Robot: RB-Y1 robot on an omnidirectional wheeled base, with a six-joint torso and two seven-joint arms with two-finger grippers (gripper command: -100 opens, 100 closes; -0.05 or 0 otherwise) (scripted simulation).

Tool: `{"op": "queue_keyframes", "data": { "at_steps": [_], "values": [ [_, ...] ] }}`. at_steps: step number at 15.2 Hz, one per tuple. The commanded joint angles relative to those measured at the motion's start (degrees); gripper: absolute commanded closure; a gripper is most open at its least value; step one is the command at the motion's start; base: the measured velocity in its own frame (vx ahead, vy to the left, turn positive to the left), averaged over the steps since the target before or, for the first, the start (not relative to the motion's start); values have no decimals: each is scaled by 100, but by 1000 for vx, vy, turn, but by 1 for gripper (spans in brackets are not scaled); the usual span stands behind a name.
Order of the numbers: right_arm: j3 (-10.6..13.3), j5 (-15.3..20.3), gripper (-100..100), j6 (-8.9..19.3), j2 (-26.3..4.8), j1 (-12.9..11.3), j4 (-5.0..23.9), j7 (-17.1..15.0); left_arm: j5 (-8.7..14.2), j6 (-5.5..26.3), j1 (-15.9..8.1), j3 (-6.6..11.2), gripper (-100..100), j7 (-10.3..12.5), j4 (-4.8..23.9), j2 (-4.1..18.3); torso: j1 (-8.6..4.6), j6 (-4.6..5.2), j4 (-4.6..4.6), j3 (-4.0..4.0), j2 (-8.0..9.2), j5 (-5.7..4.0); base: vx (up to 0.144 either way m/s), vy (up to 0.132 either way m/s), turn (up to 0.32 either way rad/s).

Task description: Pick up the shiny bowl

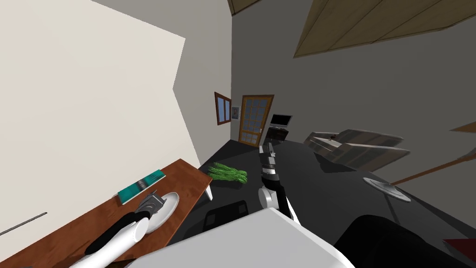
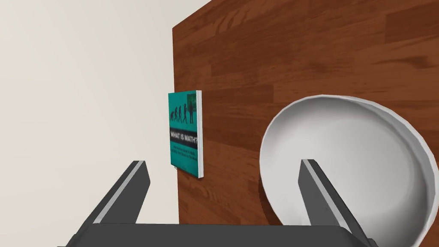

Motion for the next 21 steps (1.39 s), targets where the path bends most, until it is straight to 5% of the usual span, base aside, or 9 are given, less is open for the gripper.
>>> {"op": "queue_keyframes", "data": {
  "at_steps": [1,13,21],
  "values": [
    [0,0,0,0,0,0,0,0,54,211,-25,79,-100,53,190,25,0,0,0,0,0,0,33,-14,-62],
    [0,0,0,0,0,0,0,0,323,1454,-352,722,-100,423,1574,127,4,-1,0,0,0,0,37,-7,-64],
    [0,0,0,0,0,0,0,0,425,2028,-485,983,-100,568,2120,173,9,-1,0,0,-1,1,34,7,-47]
  ]
}}
